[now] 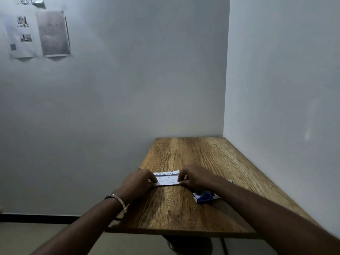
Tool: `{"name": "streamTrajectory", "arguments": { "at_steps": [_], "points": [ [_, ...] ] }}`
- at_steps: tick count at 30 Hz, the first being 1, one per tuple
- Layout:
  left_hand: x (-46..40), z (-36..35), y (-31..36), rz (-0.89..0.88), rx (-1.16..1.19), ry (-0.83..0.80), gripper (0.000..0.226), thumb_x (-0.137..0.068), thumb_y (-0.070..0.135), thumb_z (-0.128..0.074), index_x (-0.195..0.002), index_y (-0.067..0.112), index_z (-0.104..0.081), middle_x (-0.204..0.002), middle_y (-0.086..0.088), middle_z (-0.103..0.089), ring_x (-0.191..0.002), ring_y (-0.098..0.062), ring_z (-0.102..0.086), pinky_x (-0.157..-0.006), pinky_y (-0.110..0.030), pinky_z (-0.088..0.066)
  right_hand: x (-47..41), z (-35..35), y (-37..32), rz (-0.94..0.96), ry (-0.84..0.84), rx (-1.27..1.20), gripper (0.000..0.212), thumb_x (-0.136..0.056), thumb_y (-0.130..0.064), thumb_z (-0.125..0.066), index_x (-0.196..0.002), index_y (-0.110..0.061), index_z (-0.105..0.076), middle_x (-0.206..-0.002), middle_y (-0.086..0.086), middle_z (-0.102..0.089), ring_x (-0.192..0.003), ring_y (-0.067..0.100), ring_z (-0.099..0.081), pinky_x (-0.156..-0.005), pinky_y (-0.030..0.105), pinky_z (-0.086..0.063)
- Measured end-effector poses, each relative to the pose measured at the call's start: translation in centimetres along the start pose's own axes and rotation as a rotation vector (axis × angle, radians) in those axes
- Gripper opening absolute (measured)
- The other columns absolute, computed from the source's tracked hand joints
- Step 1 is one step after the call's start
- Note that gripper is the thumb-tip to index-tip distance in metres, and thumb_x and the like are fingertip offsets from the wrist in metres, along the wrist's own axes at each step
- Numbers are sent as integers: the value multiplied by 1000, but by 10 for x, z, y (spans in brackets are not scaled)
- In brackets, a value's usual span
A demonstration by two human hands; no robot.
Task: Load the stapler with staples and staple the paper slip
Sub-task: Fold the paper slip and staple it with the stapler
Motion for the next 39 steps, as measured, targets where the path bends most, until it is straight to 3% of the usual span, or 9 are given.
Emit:
{"name": "streamTrajectory", "arguments": {
  "at_steps": [6,11,18,23,28,33,37,39],
  "points": [
    [-6,5,0,-30,4,-25,26,-96,31,-57,-116,20,-70,-114,0,-70,-96,-14,-66,-85,-34,-57,-5,1,3,-11,-6,-24,25,-98,-24,-59,-118,-12,-70,-118,5,-69,-102,17,-64,-86,31,-52],
    [-12,7,-1,-13,-13,25,24,-98,27,-54,-111,19,-71,-104,0,-72,-87,-15,-66,-81,-34,-56,-15,-2,5,-63,8,-41,24,-100,-24,-52,-109,-10,-70,-103,7,-71,-88,20,-66,-83,40,-56],
    [-19,3,-3,36,-3,112,22,-97,29,-53,-106,20,-71,-95,3,-72,-81,-12,-65,-75,-32,-58,-31,-16,13,-138,66,-24,23,-102,-31,-46,-103,-15,-62,-96,3,-63,-83,15,-58,-64,25,-44],
    [-23,-8,-7,91,31,144,21,-97,32,-51,-103,22,-69,-99,3,-71,-82,-13,-63,-73,-33,-56,-38,-26,16,-166,113,19,26,-101,-36,-47,-96,-15,-62,-92,4,-64,-80,19,-62,-75,40,-55],
    [-27,-18,-11,116,33,164,19,-93,37,-57,-102,24,-69,-101,5,-68,-88,-13,-60,-76,-31,-53,-45,-35,21,-163,145,35,22,-97,-41,-52,-90,-21,-57,-89,-1,-60,-76,14,-58,-68,35,-51],
    [-32,-24,-17,154,58,129,23,-93,39,-58,-112,26,-61,-111,3,-62,-97,-15,-58,-83,-33,-51,-49,-38,25,-160,175,50,25,-92,-42,-58,-106,-22,-55,-99,0,-62,-81,15,-58,-69,35,-53],
    [-39,-26,-18,136,23,46,37,-95,37,-55,-130,24,-56,-129,-1,-52,-114,-19,-54,-94,-37,-50,-54,-39,25,-118,130,79,41,-95,-40,-55,-133,-27,-52,-124,-3,-60,-100,17,-60,-74,31,-47],
    [-44,-24,-19,131,-13,-17,36,-96,36,-54,-129,24,-59,-130,-3,-52,-114,-21,-52,-95,-39,-50,-58,-41,25,-114,102,83,37,-97,-41,-53,-132,-30,-57,-125,-4,-58,-98,16,-59,-74,30,-47]
  ]
}}
Point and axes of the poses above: each hand's wrist, its own x-axis away from the middle knuckle, its own z-axis out of the back of the hand, y = z × x, the point moved 2 cm from there along -x, towards the middle knuckle
